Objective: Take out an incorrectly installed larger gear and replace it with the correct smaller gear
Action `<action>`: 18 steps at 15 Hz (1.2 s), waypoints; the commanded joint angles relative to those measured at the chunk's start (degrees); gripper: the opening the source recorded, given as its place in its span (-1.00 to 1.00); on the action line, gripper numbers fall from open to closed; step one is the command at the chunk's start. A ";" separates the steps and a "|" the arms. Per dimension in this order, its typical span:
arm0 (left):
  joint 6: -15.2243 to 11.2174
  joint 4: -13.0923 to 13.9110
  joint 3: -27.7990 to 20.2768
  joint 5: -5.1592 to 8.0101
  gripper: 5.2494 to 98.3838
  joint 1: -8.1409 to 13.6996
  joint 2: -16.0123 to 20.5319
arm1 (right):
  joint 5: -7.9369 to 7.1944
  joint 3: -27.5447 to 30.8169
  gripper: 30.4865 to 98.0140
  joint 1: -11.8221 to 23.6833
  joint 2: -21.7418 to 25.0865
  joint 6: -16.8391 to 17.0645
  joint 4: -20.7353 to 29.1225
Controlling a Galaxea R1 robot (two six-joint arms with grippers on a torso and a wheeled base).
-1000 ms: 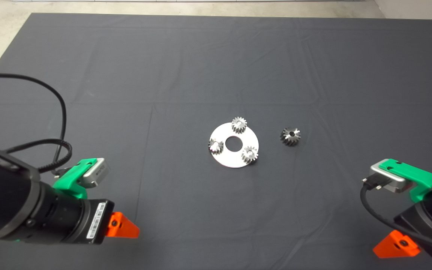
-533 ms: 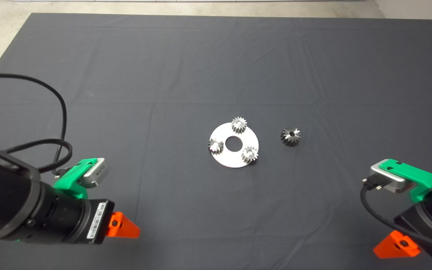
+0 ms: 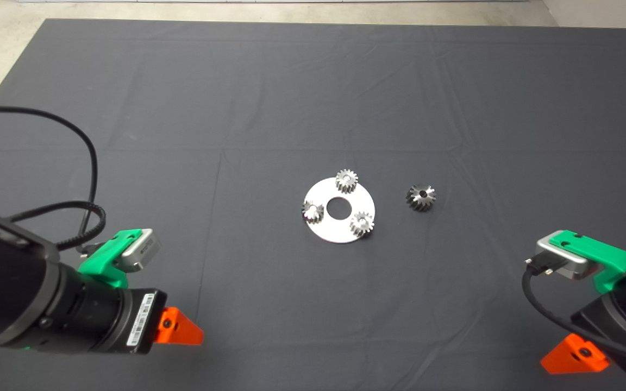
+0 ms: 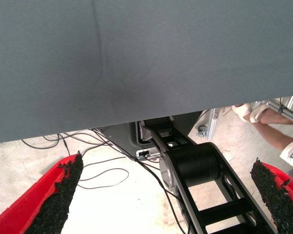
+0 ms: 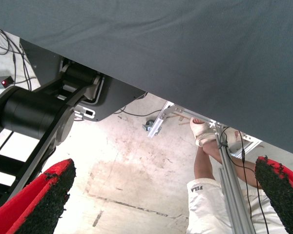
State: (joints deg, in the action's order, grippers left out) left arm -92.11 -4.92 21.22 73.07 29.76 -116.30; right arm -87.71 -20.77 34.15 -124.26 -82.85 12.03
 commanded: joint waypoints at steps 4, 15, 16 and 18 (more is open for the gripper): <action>-0.44 0.79 -0.94 -0.21 0.78 0.74 -0.82 | -4.75 0.49 0.97 1.19 1.33 -0.21 1.25; -0.52 0.79 -0.94 0.05 0.78 0.72 -0.49 | -4.75 0.40 0.97 1.28 1.25 -0.21 1.24; -0.52 0.79 -0.94 0.02 0.78 0.74 -0.38 | -4.66 0.40 0.97 1.28 1.25 -0.21 1.24; -0.52 0.79 -0.94 0.05 0.78 0.74 -0.38 | -4.81 0.40 0.97 1.28 1.25 -0.21 1.24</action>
State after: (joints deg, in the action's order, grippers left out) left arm -92.33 -4.92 21.22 73.03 29.76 -117.09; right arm -87.82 -20.61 34.17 -122.93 -82.82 12.01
